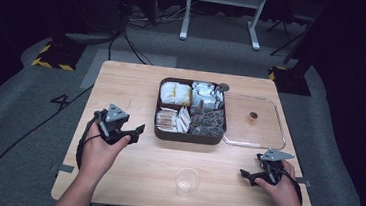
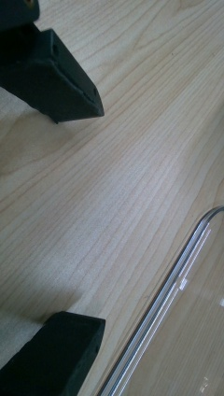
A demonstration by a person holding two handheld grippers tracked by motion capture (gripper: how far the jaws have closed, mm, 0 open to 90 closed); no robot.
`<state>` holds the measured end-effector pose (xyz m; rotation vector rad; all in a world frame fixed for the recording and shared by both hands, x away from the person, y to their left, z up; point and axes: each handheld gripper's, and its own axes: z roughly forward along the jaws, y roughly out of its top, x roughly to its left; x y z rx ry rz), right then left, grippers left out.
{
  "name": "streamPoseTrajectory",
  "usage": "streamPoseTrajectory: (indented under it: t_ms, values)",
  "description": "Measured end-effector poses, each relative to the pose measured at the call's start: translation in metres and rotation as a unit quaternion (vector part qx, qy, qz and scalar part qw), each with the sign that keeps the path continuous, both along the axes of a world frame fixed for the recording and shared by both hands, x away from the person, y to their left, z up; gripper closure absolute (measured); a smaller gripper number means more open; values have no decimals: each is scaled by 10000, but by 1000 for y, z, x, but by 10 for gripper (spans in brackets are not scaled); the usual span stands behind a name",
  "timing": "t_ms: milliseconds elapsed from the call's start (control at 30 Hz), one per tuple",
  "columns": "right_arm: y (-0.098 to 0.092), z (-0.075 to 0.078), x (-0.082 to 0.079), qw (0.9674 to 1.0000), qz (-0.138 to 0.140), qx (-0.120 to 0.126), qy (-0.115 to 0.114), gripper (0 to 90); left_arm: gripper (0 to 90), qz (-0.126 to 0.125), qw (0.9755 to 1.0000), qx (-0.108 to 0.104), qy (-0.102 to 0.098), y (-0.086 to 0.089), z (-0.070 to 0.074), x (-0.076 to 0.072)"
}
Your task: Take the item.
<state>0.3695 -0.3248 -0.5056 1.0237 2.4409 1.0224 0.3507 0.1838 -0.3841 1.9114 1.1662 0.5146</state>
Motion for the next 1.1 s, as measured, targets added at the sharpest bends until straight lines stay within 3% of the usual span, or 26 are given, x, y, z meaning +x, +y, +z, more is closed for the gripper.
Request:
streamPoseTrajectory:
  t_ms: [433, 600, 900, 967, 1000, 1100]
  values:
    - [0, 0, 0, 10000, 2, 3, -3, 16, 346, -186, 9996, 131, -164, -21, 24, 39]
    - [0, 0, 0, 10000, 7, 2, -7, 16, 347, -222, 9994, 79, -247, -34, 26, 55]
    - [0, 0, 0, 10000, 8, 3, -7, 17, 339, -303, 9993, 110, -176, -48, 26, 74]
    - [0, 0, 0, 10000, 9, 2, -6, 17, 340, -291, 9994, 113, -150, -50, 26, 77]
    - [0, 0, 0, 10000, 14, 5, -5, 17, 343, -150, 9996, 184, -140, -54, 24, 82]
    - [-1, 0, 1, 10000, 51, 14, 7, 17, 345, -153, 9995, 249, -148, -58, 22, 87]
